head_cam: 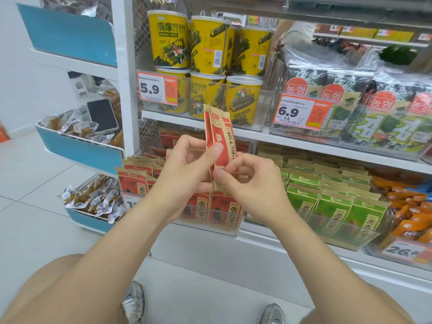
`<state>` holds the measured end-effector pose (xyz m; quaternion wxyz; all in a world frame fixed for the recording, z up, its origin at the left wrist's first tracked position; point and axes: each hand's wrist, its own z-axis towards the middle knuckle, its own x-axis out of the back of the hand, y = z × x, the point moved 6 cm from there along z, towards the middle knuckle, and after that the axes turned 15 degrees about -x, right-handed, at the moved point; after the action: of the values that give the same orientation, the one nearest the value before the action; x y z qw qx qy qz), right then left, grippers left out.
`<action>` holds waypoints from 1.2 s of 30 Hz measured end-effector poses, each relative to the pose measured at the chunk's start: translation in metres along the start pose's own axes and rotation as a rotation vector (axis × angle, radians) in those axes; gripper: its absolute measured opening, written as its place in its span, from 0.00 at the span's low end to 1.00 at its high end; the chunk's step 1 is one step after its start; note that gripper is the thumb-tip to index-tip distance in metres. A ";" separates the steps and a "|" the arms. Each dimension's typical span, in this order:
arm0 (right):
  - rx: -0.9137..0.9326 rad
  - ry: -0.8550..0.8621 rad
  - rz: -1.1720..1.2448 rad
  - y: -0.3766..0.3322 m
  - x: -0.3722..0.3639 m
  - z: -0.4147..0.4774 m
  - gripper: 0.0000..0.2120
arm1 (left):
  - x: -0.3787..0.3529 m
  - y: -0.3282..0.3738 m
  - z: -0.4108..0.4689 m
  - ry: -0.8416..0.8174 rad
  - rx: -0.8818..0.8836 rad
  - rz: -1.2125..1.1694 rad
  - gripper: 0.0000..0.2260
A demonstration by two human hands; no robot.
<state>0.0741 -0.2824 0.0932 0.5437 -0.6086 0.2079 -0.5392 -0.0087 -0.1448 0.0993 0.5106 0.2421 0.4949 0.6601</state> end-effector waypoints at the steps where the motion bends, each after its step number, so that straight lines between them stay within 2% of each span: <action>1: 0.025 0.073 -0.057 -0.002 0.002 -0.002 0.15 | 0.001 -0.002 0.000 -0.003 -0.006 0.036 0.11; 4: 0.070 0.134 -0.139 -0.010 0.006 -0.007 0.36 | 0.003 -0.006 -0.001 -0.024 0.019 0.103 0.11; 6: 0.016 0.109 -0.165 -0.009 0.010 -0.004 0.50 | 0.004 -0.008 -0.001 -0.027 0.058 0.131 0.09; 7: -0.044 0.088 -0.139 -0.005 0.012 -0.002 0.53 | 0.006 -0.010 0.000 -0.021 0.080 0.150 0.08; 8: -0.103 0.063 -0.069 -0.003 0.012 0.002 0.49 | 0.007 -0.012 0.001 -0.015 0.106 0.163 0.09; 11: -0.211 -0.024 0.203 0.005 0.012 0.010 0.15 | 0.006 -0.016 0.000 -0.021 0.177 0.194 0.12; 14: -0.144 -0.020 0.199 0.002 0.010 0.010 0.07 | 0.003 -0.013 -0.001 -0.004 0.141 0.255 0.12; 16: -0.057 0.009 0.157 -0.002 0.008 0.008 0.06 | 0.005 -0.006 0.001 -0.021 -0.013 0.419 0.10; 18: 0.015 0.065 0.075 -0.006 0.009 0.005 0.06 | 0.002 0.001 0.001 -0.104 -0.138 0.535 0.17; 21: 0.137 0.189 -0.060 -0.011 0.013 -0.001 0.16 | 0.001 0.002 -0.001 -0.165 -0.199 0.649 0.22; 24: 0.286 0.289 -0.147 -0.019 0.017 -0.009 0.19 | 0.000 0.001 -0.002 -0.192 -0.245 0.699 0.21; 26: 0.363 0.354 -0.171 -0.023 0.019 -0.014 0.19 | -0.004 0.002 -0.004 -0.244 -0.285 0.707 0.16; 29: 0.473 0.408 -0.209 -0.029 0.018 -0.022 0.19 | -0.010 0.000 -0.007 -0.287 -0.266 0.683 0.09; 32: 0.550 0.399 -0.213 -0.036 0.018 -0.028 0.17 | -0.011 -0.004 -0.007 -0.280 -0.178 0.578 0.11; 36: 0.553 0.395 -0.234 -0.035 0.019 -0.027 0.17 | -0.014 -0.007 -0.005 -0.275 -0.089 0.439 0.12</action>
<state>0.0446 -0.2994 0.1277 0.5718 -0.3421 0.0843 -0.7409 -0.0048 -0.1594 0.0931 0.4279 0.4082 0.3269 0.7372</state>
